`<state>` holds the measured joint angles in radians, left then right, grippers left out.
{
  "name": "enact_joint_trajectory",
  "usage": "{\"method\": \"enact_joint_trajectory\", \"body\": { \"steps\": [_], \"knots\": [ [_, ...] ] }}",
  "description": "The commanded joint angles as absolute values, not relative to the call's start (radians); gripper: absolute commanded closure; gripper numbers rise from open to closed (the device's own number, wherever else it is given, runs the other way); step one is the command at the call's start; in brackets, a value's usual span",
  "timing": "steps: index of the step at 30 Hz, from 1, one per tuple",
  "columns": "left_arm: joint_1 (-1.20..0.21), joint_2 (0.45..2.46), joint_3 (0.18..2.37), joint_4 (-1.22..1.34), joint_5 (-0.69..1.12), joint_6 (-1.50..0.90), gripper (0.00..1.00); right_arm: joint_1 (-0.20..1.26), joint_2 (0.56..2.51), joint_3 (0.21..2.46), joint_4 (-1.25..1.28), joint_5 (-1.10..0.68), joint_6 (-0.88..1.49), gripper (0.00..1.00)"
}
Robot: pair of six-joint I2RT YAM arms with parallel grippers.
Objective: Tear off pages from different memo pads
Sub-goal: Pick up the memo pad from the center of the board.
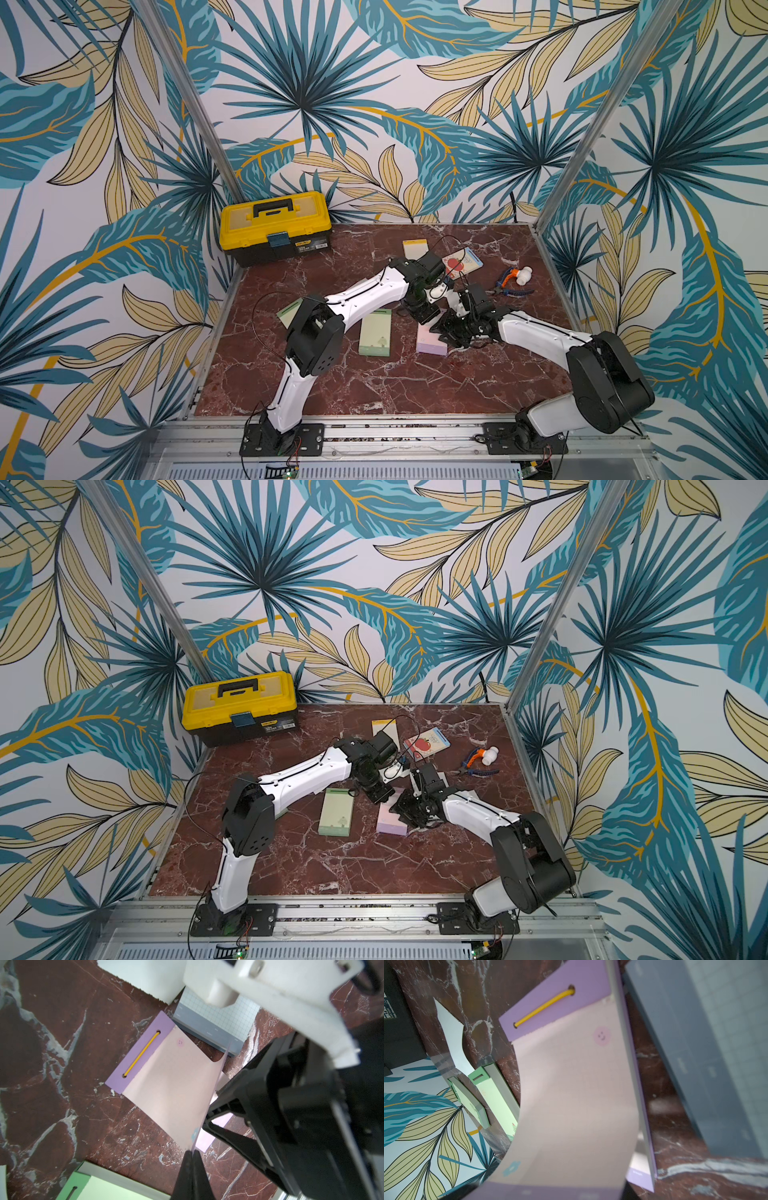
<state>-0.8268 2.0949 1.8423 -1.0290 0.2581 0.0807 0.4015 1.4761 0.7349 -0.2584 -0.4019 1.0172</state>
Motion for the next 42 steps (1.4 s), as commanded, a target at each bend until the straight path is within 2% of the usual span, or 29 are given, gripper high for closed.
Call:
{"method": "enact_joint_trajectory", "body": {
  "steps": [1, 11, 23, 28, 36, 42],
  "knots": [
    [-0.827, 2.078, 1.852, -1.023, 0.267, 0.062, 1.0, 0.385, 1.422, 0.7, -0.27, -0.415, 1.001, 0.55],
    [-0.82, 1.993, 1.914, -0.985, 0.221, -0.035, 1.0, 0.324, 1.231, 0.68, -0.43, -0.498, 0.687, 0.41],
    [-0.818, 1.918, 1.966, -0.968, 0.231, -0.06, 1.0, 0.206, 1.103, 0.57, -0.338, -0.67, 0.421, 0.34],
    [-0.818, 1.873, 1.974, -0.965, 0.264, -0.037, 1.0, 0.148, 1.05, 0.558, -0.304, -0.716, 0.36, 0.36],
    [-0.818, 1.853, 1.993, -0.991, 0.282, -0.006, 1.0, 0.143, 1.029, 0.651, -0.378, -0.711, 0.331, 0.36],
    [-0.819, 1.843, 2.006, -1.011, 0.295, 0.046, 1.0, 0.143, 0.894, 0.751, -0.513, -0.622, 0.09, 0.44]
  ]
}}
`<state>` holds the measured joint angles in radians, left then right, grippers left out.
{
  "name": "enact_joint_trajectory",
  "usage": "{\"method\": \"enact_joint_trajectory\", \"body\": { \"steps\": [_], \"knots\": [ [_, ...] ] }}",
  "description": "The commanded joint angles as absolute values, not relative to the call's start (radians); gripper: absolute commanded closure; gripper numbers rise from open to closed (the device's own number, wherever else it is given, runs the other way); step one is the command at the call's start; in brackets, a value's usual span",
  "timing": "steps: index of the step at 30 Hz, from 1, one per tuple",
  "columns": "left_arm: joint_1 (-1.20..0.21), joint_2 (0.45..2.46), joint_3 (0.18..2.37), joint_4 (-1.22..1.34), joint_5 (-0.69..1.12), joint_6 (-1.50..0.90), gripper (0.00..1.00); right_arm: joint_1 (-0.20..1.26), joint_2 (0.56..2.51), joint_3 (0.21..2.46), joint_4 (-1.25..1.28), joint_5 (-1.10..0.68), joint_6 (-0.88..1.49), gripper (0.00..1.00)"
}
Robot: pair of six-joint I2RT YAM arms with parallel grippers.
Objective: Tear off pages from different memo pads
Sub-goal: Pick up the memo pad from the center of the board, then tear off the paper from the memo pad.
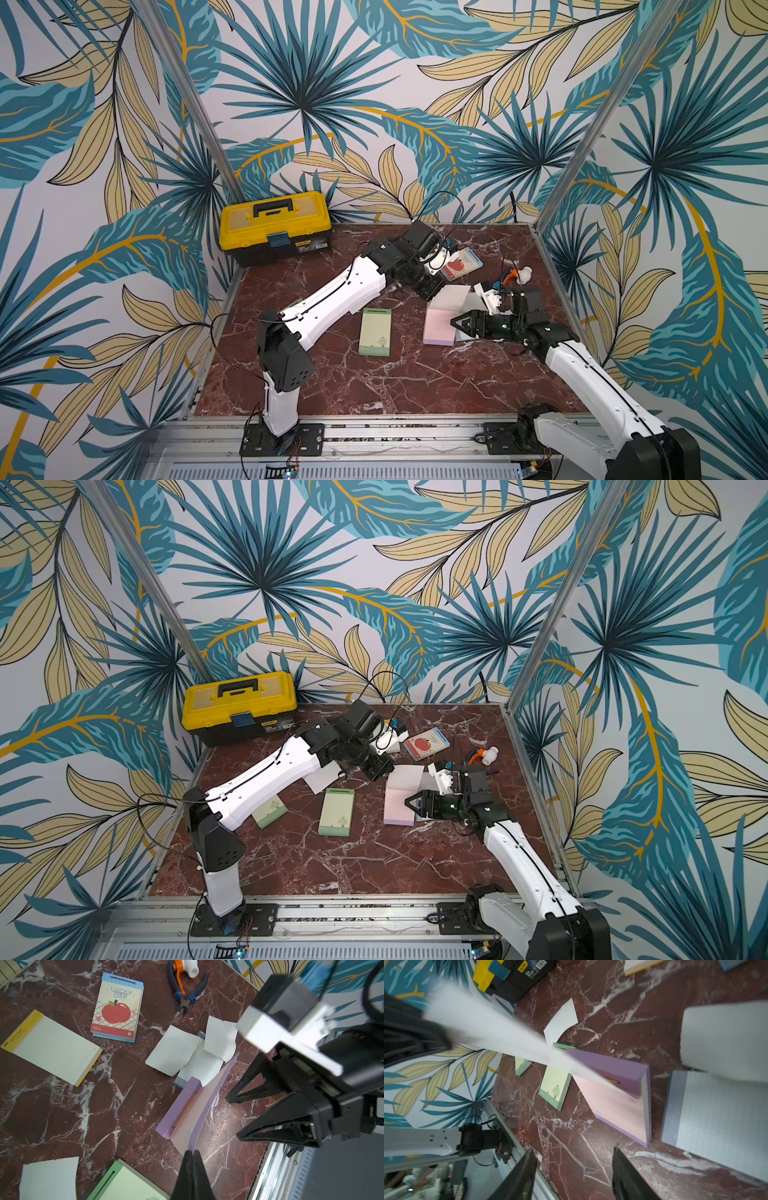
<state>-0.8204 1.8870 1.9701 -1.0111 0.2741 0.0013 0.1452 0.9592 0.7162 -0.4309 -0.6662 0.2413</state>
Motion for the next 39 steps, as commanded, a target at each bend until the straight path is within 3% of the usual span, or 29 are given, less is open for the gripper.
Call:
{"method": "enact_joint_trajectory", "body": {
  "steps": [1, 5, 16, 21, 30, 39],
  "knots": [
    [-0.819, 1.84, 2.006, -1.015, 0.295, 0.057, 1.0, 0.143, 0.873, 0.768, -0.53, -0.614, 0.051, 0.45],
    [-0.823, 1.82, 1.993, -1.018, 0.295, 0.092, 1.0, 0.143, 0.849, 0.867, -0.641, -0.562, -0.057, 0.44],
    [-0.833, 1.762, 1.935, -0.975, 0.409, 0.2, 1.0, 0.143, 1.017, 1.136, -0.861, -0.533, -0.36, 0.38],
    [-0.835, 1.743, 1.916, -0.969, 0.445, 0.238, 1.0, 0.143, 1.087, 1.19, -0.889, -0.6, -0.444, 0.37],
    [-0.836, 1.726, 1.898, -0.976, 0.472, 0.271, 1.0, 0.144, 1.098, 1.235, -0.871, -0.611, -0.486, 0.3],
    [-0.838, 1.718, 1.889, -0.983, 0.482, 0.303, 1.0, 0.144, 1.075, 1.186, -0.793, -0.713, -0.359, 0.34]
  ]
}}
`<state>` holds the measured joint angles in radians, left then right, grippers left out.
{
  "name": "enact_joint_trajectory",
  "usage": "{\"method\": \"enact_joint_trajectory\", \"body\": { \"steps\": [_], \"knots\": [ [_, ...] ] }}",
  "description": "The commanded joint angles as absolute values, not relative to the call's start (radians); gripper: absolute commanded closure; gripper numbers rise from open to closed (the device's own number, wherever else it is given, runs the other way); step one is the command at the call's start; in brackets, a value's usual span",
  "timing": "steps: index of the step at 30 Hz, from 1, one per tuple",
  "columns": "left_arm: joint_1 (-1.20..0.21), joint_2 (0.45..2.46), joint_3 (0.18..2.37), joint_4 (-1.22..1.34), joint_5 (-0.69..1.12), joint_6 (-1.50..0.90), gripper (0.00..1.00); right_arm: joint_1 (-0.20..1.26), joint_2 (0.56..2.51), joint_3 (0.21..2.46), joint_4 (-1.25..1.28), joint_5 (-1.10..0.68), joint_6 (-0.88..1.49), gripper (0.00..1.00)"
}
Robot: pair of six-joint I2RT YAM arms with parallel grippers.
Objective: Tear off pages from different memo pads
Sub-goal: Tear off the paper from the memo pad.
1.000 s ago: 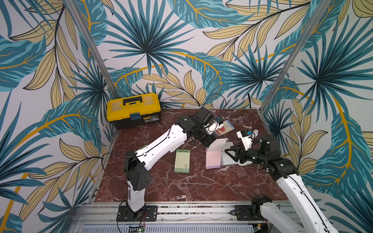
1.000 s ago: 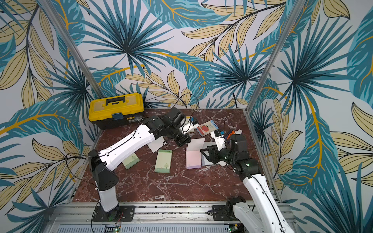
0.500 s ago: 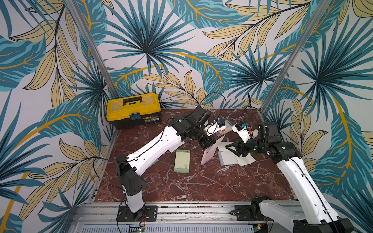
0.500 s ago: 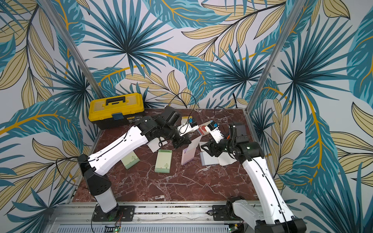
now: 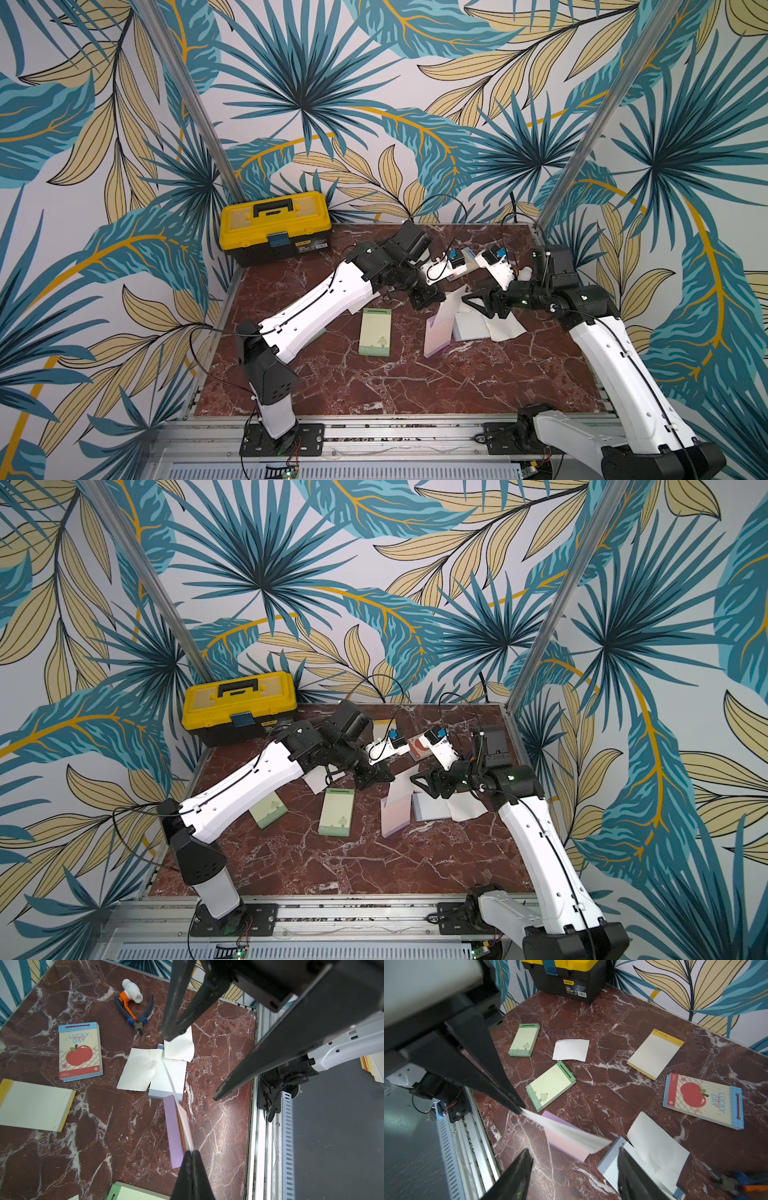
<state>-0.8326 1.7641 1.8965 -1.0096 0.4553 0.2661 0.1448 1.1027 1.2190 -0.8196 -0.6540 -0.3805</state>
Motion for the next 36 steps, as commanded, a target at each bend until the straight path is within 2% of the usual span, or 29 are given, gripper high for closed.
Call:
{"method": "enact_joint_trajectory", "body": {
  "steps": [1, 8, 18, 28, 36],
  "knots": [
    [-0.838, 1.715, 1.89, -0.989, 0.485, 0.318, 1.0, 0.144, 1.065, 1.172, -0.794, -0.713, -0.383, 0.33],
    [-0.858, 1.652, 1.832, -0.99, 0.436, 0.526, 1.0, 0.144, 1.078, 1.192, -0.851, -0.751, -0.522, 0.31],
    [-0.857, 1.669, 1.865, -1.032, 0.406, 0.586, 1.0, 0.167, 1.125, 1.215, -0.939, -0.888, -0.602, 0.33],
    [-0.857, 1.657, 1.864, -1.019, 0.388, 0.604, 1.0, 0.199, 1.147, 1.209, -1.006, -0.873, -0.663, 0.37],
    [-0.857, 1.656, 1.863, -0.987, 0.398, 0.593, 1.0, 0.243, 1.156, 1.191, -0.895, -0.797, -0.56, 0.43]
  ]
}}
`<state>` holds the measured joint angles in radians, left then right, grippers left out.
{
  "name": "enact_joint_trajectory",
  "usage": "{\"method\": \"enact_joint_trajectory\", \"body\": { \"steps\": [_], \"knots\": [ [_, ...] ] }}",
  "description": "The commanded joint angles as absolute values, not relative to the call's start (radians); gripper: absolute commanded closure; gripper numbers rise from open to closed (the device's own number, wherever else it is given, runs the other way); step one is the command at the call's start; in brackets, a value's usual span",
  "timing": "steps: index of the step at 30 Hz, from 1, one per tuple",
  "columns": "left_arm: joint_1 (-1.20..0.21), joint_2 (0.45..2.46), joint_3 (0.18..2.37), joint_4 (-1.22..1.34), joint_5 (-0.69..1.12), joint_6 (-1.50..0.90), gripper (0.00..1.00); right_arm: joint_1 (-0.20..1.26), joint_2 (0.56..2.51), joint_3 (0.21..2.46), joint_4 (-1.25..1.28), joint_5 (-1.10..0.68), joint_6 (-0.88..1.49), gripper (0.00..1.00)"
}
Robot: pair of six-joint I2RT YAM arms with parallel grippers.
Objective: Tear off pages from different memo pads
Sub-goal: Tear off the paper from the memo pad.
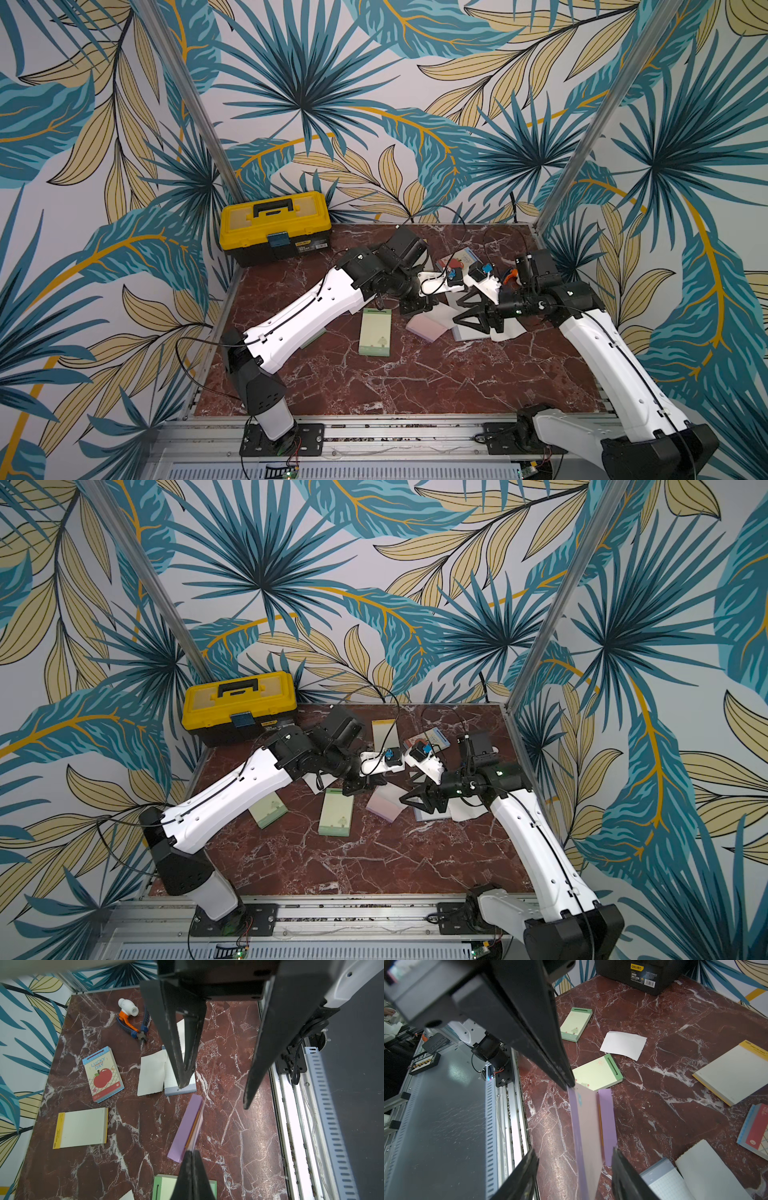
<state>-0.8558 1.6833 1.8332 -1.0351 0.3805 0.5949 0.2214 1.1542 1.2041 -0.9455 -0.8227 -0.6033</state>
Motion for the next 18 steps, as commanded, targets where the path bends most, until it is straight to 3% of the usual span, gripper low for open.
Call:
{"method": "enact_joint_trajectory", "body": {
  "steps": [1, 5, 8, 13, 17, 18],
  "knots": [
    [-0.858, 1.655, 1.863, -0.984, 0.403, 0.591, 1.0, 0.252, 1.154, 1.184, -0.874, -0.782, -0.538, 0.44],
    [-0.857, 1.66, 1.864, -0.976, 0.416, 0.574, 1.0, 0.286, 1.159, 1.169, -0.831, -0.764, -0.507, 0.51],
    [-0.857, 1.664, 1.865, -0.967, 0.411, 0.556, 1.0, 0.297, 1.168, 1.166, -0.829, -0.758, -0.497, 0.62],
    [-0.856, 1.661, 1.862, -0.962, 0.386, 0.521, 1.0, 0.302, 1.18, 1.181, -0.859, -0.777, -0.505, 0.98],
    [-0.85, 1.644, 1.833, -0.933, 0.328, 0.449, 1.0, 0.301, 1.162, 1.19, -0.868, -0.789, -0.494, 1.0],
    [-0.839, 1.634, 1.812, -0.911, 0.327, 0.417, 0.85, 0.301, 1.157, 1.192, -0.87, -0.802, -0.487, 1.0]
  ]
}}
